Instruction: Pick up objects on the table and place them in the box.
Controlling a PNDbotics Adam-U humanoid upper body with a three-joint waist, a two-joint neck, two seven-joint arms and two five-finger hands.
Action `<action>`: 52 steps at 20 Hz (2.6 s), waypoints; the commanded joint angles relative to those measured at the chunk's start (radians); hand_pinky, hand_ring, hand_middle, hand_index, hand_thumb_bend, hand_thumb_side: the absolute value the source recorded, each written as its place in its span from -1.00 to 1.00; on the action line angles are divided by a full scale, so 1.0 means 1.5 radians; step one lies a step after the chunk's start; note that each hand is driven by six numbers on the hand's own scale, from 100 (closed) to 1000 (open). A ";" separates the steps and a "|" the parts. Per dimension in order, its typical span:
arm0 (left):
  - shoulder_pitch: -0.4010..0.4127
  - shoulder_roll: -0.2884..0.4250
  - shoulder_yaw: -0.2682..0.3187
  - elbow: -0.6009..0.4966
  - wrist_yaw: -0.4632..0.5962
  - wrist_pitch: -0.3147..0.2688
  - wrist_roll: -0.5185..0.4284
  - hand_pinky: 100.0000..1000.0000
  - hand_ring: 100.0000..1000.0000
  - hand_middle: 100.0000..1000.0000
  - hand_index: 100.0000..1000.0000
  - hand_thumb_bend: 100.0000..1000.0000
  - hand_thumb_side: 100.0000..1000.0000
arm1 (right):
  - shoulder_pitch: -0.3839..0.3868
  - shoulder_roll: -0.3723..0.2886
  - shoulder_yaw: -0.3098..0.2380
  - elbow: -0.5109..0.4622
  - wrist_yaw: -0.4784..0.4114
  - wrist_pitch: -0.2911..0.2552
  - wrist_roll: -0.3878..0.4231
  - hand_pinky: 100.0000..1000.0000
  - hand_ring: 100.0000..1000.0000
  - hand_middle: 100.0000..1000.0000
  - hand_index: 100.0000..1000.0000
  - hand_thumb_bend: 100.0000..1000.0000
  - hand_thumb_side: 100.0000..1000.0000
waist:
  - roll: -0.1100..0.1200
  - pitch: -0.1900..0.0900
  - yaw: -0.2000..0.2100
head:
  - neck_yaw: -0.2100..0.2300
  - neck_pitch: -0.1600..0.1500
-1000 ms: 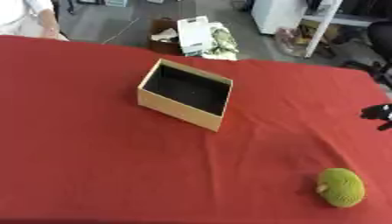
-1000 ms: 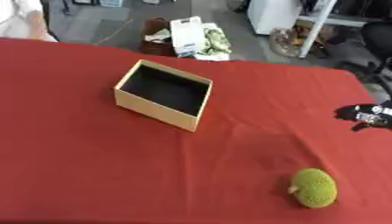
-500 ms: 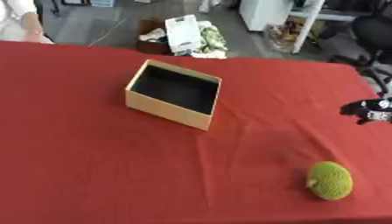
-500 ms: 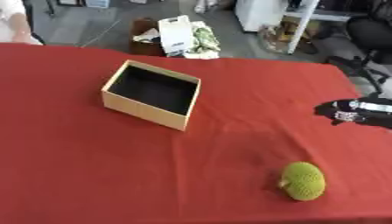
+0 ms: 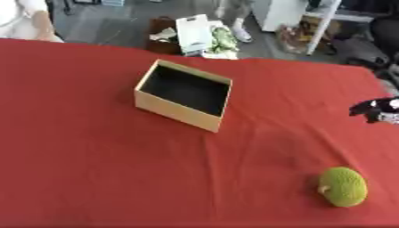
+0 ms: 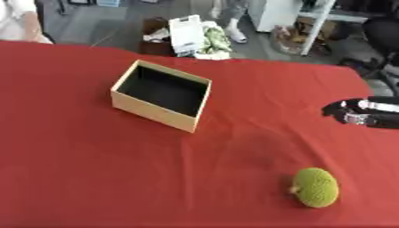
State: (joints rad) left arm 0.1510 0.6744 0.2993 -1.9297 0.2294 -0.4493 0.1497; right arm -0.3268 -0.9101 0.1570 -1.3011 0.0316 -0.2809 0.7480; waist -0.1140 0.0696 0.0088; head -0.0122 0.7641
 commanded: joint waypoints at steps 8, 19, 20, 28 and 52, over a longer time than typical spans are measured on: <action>0.000 0.023 0.006 -0.013 -0.010 -0.009 0.006 0.26 1.00 1.00 0.53 -0.91 0.36 | 0.006 -0.031 0.003 -0.005 -0.052 -0.012 0.046 0.70 1.00 0.69 0.87 -1.00 0.57 | 0.008 0.006 -0.004 | 0.012 0.004; 0.000 0.021 0.000 -0.010 -0.014 -0.007 0.000 0.26 1.00 1.00 0.53 -0.92 0.37 | 0.009 -0.028 0.027 0.008 -0.063 -0.024 0.050 0.68 1.00 0.62 0.82 -1.00 0.45 | 0.007 0.008 -0.002 | 0.006 0.004; 0.000 0.022 0.000 -0.010 -0.014 -0.007 0.000 0.26 1.00 1.00 0.53 -0.92 0.37 | 0.009 -0.027 0.029 0.009 -0.062 -0.026 0.050 0.68 1.00 0.61 0.82 -1.00 0.45 | 0.007 0.008 -0.002 | 0.006 0.004; 0.000 0.022 -0.003 -0.008 -0.013 -0.007 -0.006 0.26 1.00 1.00 0.53 -0.92 0.37 | 0.007 -0.022 0.053 0.012 -0.083 -0.035 0.055 0.65 1.00 0.57 0.78 -1.00 0.48 | 0.007 0.008 0.000 | 0.004 0.004; -0.003 0.024 -0.004 -0.011 -0.014 -0.009 -0.002 0.26 1.00 1.00 0.52 -0.93 0.37 | 0.010 -0.034 0.099 0.040 -0.150 -0.028 0.106 0.63 0.98 0.56 0.64 -1.00 0.49 | 0.007 0.012 0.001 | 0.016 0.004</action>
State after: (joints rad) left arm 0.1526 0.6789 0.2870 -1.9297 0.2095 -0.4637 0.1446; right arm -0.3030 -0.9179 0.3127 -1.2438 -0.1817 -0.2890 0.8706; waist -0.1077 0.0941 0.0096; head 0.0150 0.7641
